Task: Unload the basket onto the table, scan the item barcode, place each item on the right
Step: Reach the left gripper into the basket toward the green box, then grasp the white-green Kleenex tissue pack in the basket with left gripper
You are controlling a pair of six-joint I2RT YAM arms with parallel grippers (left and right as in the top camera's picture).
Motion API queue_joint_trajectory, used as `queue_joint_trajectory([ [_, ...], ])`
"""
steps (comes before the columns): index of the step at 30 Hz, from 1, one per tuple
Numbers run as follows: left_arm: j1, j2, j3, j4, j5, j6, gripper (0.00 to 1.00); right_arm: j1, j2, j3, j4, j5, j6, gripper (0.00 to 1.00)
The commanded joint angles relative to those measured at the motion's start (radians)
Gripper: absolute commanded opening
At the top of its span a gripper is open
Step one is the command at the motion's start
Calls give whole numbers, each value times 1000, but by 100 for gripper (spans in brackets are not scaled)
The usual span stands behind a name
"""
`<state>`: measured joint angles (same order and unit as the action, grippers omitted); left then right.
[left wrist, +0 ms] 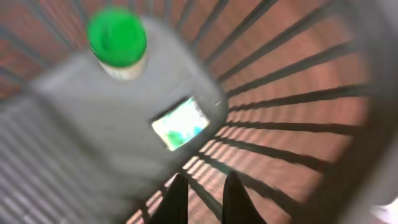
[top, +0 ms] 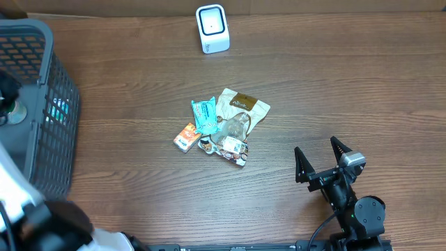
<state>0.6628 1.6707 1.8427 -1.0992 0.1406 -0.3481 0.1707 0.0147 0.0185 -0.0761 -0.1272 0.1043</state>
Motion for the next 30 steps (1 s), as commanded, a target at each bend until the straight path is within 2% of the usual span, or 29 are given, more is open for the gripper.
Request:
queue_joint_trajectory([
  [1,-7,-95,6,-4,-17,-106,4,-2,-12,-10,5,-5,3,100],
  [4,-16,-152,6,5,-42,-113,4,-2,-12,-10,5,-5,4,100],
  [5,-16,-158,6,3,-62,-109,8,-2,-12,-10,5,-5,4,100],
  [6,-16,-158,6,-2,-82,-95,28,-2,-12,-10,5,-5,4,100],
  [7,-16,-154,4,-6,-98,-80,42,-2,-12,-10,5,-5,4,100],
  [8,-15,-146,-1,-12,-119,-60,51,-2,-12,-10,5,-5,4,100],
  [9,-15,-137,-9,-15,-132,-41,55,-2,-12,-10,5,-5,4,100],
  [15,15,-29,-62,-20,-142,39,59,-2,-12,-10,5,-5,4,100],
  [20,26,92,-111,6,-140,155,56,-2,-12,-10,5,-5,3,100],
  [30,25,296,-174,120,-100,290,57,-2,-12,-10,5,-5,3,100],
])
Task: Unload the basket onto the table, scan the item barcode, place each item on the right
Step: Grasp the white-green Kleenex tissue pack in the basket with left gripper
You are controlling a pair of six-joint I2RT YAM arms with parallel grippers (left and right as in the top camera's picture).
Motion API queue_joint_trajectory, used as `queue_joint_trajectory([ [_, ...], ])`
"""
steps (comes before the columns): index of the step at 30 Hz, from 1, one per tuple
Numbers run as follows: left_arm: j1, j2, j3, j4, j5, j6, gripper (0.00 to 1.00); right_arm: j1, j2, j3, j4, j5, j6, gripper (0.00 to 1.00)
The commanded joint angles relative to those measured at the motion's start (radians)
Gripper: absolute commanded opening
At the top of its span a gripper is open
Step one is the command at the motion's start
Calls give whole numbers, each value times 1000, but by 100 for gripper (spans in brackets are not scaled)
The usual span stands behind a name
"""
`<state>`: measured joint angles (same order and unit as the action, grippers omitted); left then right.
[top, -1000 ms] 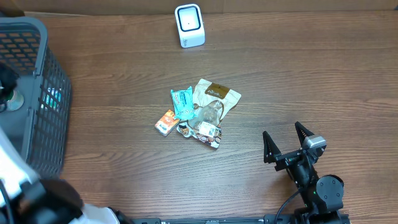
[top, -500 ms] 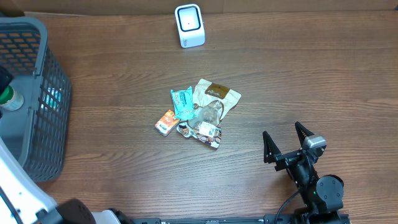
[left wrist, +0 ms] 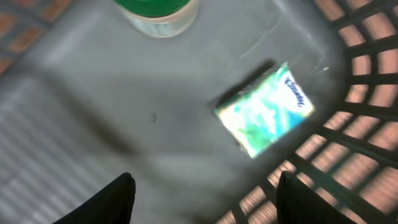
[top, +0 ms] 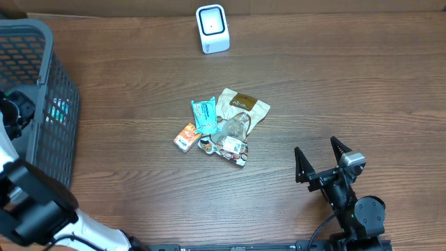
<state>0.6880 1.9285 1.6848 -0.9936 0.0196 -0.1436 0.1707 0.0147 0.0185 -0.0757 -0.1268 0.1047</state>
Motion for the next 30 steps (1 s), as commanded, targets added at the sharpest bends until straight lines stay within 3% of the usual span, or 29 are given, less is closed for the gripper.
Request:
queue_joint_trajectory([
  [1,0,57,-16,27,32,105,57,-2,-12,-10,4,-6,3,100],
  [5,0,129,-16,90,144,214,65,-2,-12,-10,5,-6,3,100],
  [8,0,174,-16,116,194,231,69,-2,-12,-10,4,-6,3,100],
  [14,-5,259,-16,124,215,238,66,-2,-12,-10,5,-6,3,100],
  [18,-8,286,-16,106,217,238,49,-2,-12,-10,4,-6,3,100],
  [21,-8,285,-15,93,216,237,12,-2,-12,-10,5,-6,3,100],
  [22,-8,285,-11,83,216,237,6,-2,-12,-10,5,-6,3,100],
  [30,-5,264,47,-40,188,177,4,-2,-12,-10,5,-6,3,100],
])
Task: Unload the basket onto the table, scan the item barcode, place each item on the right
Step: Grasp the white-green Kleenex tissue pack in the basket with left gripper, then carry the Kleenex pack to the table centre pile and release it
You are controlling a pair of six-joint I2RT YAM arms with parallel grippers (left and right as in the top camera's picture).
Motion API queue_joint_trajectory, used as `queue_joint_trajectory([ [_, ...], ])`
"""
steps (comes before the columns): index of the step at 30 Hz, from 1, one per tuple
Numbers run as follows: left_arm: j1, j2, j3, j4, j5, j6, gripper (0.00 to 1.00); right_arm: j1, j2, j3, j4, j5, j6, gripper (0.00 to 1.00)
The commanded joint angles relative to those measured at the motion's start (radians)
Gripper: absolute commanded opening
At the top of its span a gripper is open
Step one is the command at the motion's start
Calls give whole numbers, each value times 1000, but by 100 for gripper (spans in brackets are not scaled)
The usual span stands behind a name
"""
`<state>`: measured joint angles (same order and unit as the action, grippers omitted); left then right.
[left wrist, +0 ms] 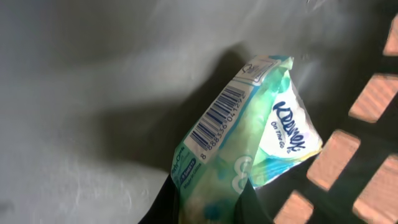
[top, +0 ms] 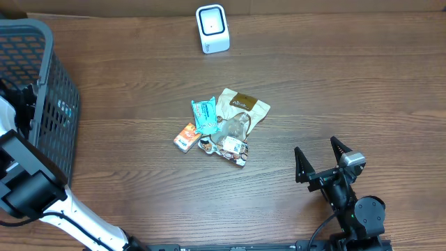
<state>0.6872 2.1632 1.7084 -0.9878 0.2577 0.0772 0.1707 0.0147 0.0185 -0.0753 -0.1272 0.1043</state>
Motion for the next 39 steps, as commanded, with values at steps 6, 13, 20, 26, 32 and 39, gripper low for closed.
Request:
queue_joint_trajectory([
  [6,-2,-138,61,-88,-161,-195,4,-2,-12,-10,4,-5,4,100],
  [13,23,-436,61,-69,-232,-406,4,-2,-12,-10,4,-5,4,100],
  [20,21,-704,61,-77,-73,-512,4,-2,-12,-10,4,-5,4,100],
  [26,-82,-879,61,-146,160,-505,4,-2,-12,-10,4,-5,4,100],
  [32,-343,-900,13,-287,111,-458,4,-2,-12,-10,4,-5,4,100],
  [39,-620,-872,-285,-146,47,-462,4,-2,-12,-10,4,-5,4,100],
])
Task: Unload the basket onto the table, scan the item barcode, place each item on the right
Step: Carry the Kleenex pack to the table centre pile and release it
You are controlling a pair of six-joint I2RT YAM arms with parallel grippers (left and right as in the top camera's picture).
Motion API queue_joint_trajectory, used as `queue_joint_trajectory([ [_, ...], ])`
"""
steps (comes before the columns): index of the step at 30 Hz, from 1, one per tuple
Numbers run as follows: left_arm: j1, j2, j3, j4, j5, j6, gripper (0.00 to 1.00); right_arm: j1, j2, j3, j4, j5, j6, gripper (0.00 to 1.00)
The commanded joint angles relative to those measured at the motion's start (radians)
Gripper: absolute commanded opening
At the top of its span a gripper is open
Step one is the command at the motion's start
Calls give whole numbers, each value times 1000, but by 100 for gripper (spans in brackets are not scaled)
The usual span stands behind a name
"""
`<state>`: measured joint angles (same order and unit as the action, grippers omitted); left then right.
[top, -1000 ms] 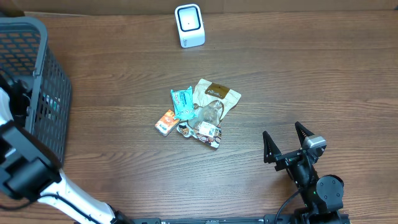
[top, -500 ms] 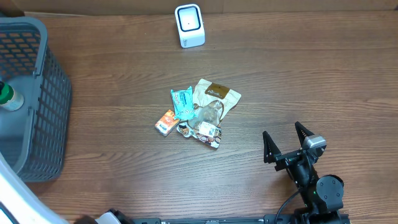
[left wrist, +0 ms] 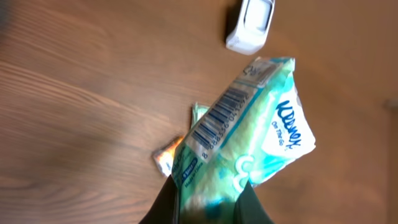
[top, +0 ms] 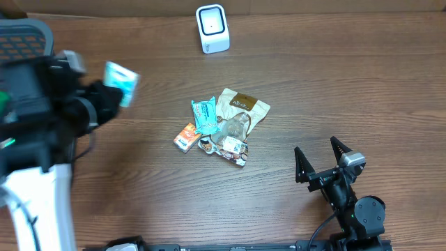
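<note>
My left gripper (left wrist: 208,208) is shut on a green and white Kleenex tissue pack (left wrist: 249,134). The pack's barcode (left wrist: 216,118) faces the left wrist camera. In the overhead view the pack (top: 120,82) hangs in the air above the table's left part, right of the basket, with the left arm blurred behind it. The white scanner (top: 212,28) stands at the back middle, and the left wrist view shows the scanner (left wrist: 251,26) beyond the pack's top end. My right gripper (top: 317,148) stands open at the front right with nothing between its fingers.
A grey mesh basket (top: 31,28) stands at the far left, mostly hidden by the left arm. A pile of small packets (top: 224,125) lies in the middle of the wooden table (top: 348,84), with an orange packet (top: 185,137) at its left edge.
My left gripper, then shut on the tissue pack on the basket floor, now holds it outside the basket above the table, nearer the scanner. The right arm has not moved.
My left gripper was shut and empty above a green-capped bottle and the tissue pack in the basket. Then it was open over the pack, then shut on it. Now the pack is out of the basket, over the table.
</note>
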<state>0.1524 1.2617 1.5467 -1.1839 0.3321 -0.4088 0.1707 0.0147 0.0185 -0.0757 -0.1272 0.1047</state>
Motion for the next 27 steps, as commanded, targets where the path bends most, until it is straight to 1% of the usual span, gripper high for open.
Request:
queue_joint_trajectory([
  [1,-119,40,-177,93,-28,11,5,-2,-12,-10,4,-5,3,100],
  [4,-203,85,-312,225,-28,-18,4,-2,-12,-10,4,-5,3,100],
  [7,-283,150,-426,379,-28,-20,4,-2,-12,-10,4,-5,3,100],
  [9,-327,194,-470,455,-29,-40,5,-2,-12,-10,5,-5,3,100],
  [12,-374,252,-484,512,-28,-42,5,-2,-12,-10,5,-5,3,100],
  [14,-397,277,-484,532,-28,-42,16,-2,-12,-10,5,-5,3,100],
  [15,-403,283,-484,537,-29,-42,25,-2,-12,-10,4,-5,3,100],
  [16,-406,283,-484,539,-29,-42,31,-2,-12,-10,5,-5,3,100],
  [17,-406,282,-483,538,-28,-42,35,-2,-12,-10,4,-5,3,100],
  [19,-403,269,-468,521,-28,-42,40,-2,-12,-10,4,-5,3,100],
  [20,-401,264,-457,509,-28,-41,42,-2,-12,-10,5,-5,3,100],
  [24,-380,221,-360,419,-28,-26,44,-2,-12,-10,4,-5,3,100],
  [27,-338,173,-233,327,-29,11,45,-2,-12,-10,4,-5,3,100],
])
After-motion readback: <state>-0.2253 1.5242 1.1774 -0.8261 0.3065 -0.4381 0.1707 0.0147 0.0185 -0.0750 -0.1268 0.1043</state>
